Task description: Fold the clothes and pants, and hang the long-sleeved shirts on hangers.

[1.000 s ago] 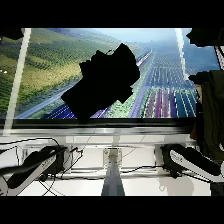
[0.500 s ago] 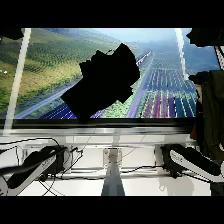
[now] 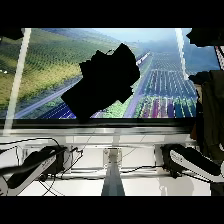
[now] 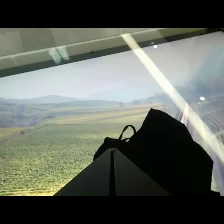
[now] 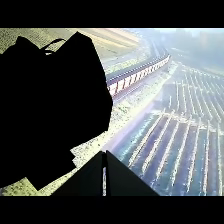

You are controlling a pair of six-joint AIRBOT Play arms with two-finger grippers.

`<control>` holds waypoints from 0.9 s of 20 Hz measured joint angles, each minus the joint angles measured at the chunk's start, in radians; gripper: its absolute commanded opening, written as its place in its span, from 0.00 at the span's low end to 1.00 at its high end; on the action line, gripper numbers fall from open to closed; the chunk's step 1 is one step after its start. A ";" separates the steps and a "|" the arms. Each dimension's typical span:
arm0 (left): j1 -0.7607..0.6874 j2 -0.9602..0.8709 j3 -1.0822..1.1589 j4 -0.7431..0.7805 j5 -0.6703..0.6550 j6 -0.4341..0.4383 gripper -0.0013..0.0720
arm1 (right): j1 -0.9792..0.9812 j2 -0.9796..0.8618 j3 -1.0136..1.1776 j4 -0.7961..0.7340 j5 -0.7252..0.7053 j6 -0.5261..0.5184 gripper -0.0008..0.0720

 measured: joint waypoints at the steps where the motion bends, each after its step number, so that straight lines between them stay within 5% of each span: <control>1: 0.000 0.000 0.000 0.000 0.000 0.000 0.03 | 0.000 0.000 0.000 0.000 0.000 0.000 0.03; 12: 0.000 0.000 0.000 -0.026 0.000 0.000 0.03 | 0.027 -0.006 -0.022 0.114 0.003 -0.003 0.03; 18: -0.001 0.000 0.000 -0.035 -0.001 0.000 0.03 | 0.252 -0.020 -0.235 0.148 -0.070 -0.094 0.03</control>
